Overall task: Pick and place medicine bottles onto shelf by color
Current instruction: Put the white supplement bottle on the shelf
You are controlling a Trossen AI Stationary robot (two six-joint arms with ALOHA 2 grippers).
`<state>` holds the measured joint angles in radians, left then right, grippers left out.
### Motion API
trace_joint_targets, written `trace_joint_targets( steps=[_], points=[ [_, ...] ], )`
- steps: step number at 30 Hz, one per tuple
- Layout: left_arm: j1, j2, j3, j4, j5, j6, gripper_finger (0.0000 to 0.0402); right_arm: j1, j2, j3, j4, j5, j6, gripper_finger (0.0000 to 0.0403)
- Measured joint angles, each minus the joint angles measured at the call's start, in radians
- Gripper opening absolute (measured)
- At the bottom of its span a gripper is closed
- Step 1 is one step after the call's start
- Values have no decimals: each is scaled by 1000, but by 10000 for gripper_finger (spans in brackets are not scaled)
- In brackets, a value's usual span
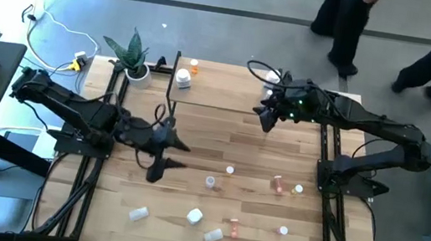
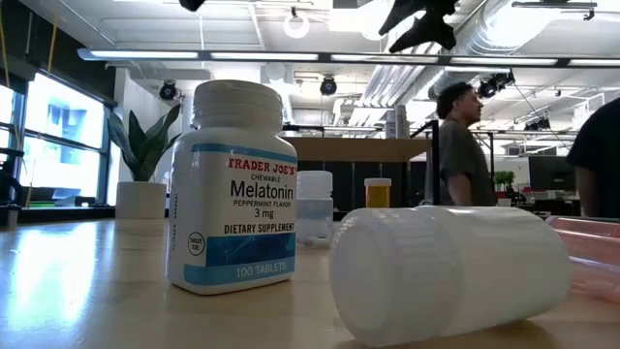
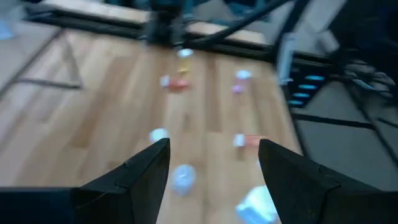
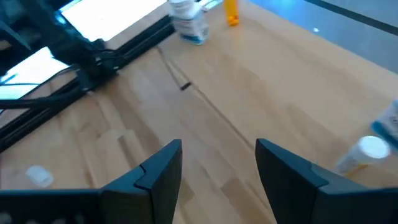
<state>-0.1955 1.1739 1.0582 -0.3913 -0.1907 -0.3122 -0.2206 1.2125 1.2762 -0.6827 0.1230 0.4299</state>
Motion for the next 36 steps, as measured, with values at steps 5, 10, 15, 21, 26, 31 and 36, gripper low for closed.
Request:
trace_joint_targets(
  steps=[5,10,15,21,26,31,36],
  points=[
    [-60,40,2,42,109,-31,236,54,-1,0,0,7,19,195],
    [-108,80,4,101,145,-54,239,109,-1,0,5,33,39,195],
    [-136,130,3,137,133,-56,259,148,-1,0,11,35,58,195],
    [-178,228,2,206,101,7,275,190,-1,1,14,86,68,195],
    [-208,310,2,237,39,65,271,207,-1,1,19,105,71,195],
    [-225,383,1,241,-32,71,271,211,-1,1,21,112,70,195],
    [-227,452,1,269,-49,72,271,211,-1,1,21,113,71,195]
  ],
)
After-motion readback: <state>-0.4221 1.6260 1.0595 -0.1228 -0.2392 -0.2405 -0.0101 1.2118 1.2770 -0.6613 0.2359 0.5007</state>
